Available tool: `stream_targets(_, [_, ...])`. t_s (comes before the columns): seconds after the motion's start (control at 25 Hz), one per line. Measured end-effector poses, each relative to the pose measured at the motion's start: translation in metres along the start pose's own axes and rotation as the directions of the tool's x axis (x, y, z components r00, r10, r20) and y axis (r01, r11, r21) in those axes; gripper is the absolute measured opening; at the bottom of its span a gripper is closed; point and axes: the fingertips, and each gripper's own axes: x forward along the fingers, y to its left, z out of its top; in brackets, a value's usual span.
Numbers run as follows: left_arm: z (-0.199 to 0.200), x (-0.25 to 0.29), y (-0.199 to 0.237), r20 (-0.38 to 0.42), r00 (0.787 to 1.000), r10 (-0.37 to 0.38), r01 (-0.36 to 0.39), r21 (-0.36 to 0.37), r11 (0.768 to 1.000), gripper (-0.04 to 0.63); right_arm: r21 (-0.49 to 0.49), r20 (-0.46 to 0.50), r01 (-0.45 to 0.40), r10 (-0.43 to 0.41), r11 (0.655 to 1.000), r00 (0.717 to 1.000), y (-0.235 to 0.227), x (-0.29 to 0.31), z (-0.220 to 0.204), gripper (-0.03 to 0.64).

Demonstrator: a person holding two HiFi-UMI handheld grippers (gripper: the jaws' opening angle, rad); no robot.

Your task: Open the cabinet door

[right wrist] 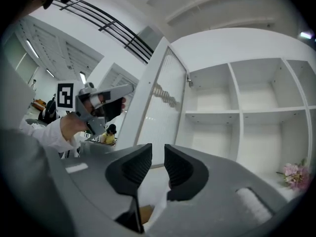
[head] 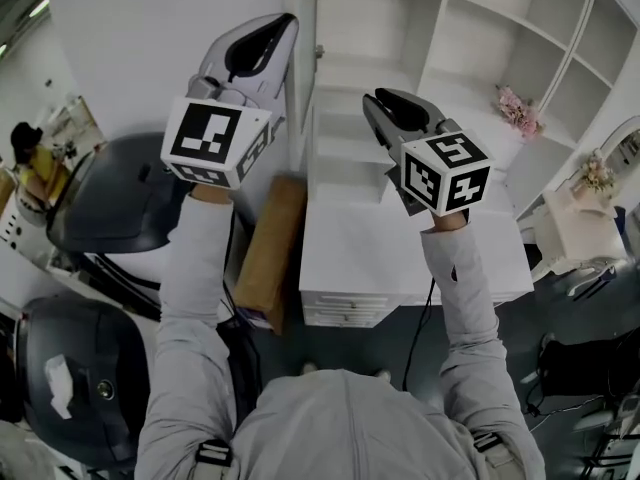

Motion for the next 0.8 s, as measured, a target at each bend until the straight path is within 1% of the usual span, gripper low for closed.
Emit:
stream_targets(0.08, [-0.012,-0.002,-0.017,-0.038,0.999,0.01,-0.01,-0.001,1.0,0.015,-0.005,-0.007,0.031,-0.031,0.999,0.999,-0.024,-0.02,-0.008,0.077])
stream_targets(0.16, [-0.03,-0.005,-0.034,-0.088,0.996,0.026,-0.024,0.02,0.999,0.015,-0.01,-0.019,0.067,-0.067,0.998,0.998,-0.046,-0.04,-0.019,0.066])
stream_targets(0.24, [-0.05,-0.009,-0.046,-0.133,0.989,0.058,-0.052,0.047,0.998,0.015,-0.016,-0.037,0.097,-0.098,0.995,0.995,-0.066,-0.059,-0.033,0.05])
stream_targets(0.32, [-0.064,-0.016,-0.055,-0.163,0.982,0.096,-0.088,0.057,0.994,0.015,-0.041,-0.056,0.122,-0.124,0.992,0.991,-0.083,-0.077,-0.048,0.037])
stream_targets(0.44, [-0.083,-0.028,-0.07,-0.226,0.96,0.164,-0.149,0.083,0.985,0.015,-0.068,-0.07,0.15,-0.154,0.986,0.986,-0.103,-0.104,-0.067,0.003])
stream_targets(0.52, [-0.097,-0.037,-0.08,-0.269,0.939,0.214,-0.19,0.112,0.975,0.017,-0.061,-0.077,0.16,-0.165,0.985,0.983,-0.111,-0.118,-0.079,0.002])
stream_targets(0.6, [-0.109,-0.046,-0.092,-0.301,0.922,0.243,-0.217,0.118,0.969,0.016,-0.046,-0.088,0.167,-0.171,0.985,0.981,-0.115,-0.128,-0.092,0.002])
stream_targets(0.68, [-0.121,-0.049,-0.109,-0.325,0.919,0.223,-0.205,0.09,0.975,0.016,-0.023,-0.094,0.172,-0.173,0.985,0.98,-0.119,-0.136,-0.102,0.002])
stream_targets(0.8, [-0.14,-0.05,-0.135,-0.357,0.921,0.156,-0.153,0.037,0.987,0.017,0.007,-0.104,0.175,-0.173,0.985,0.979,-0.122,-0.146,-0.116,0.002])
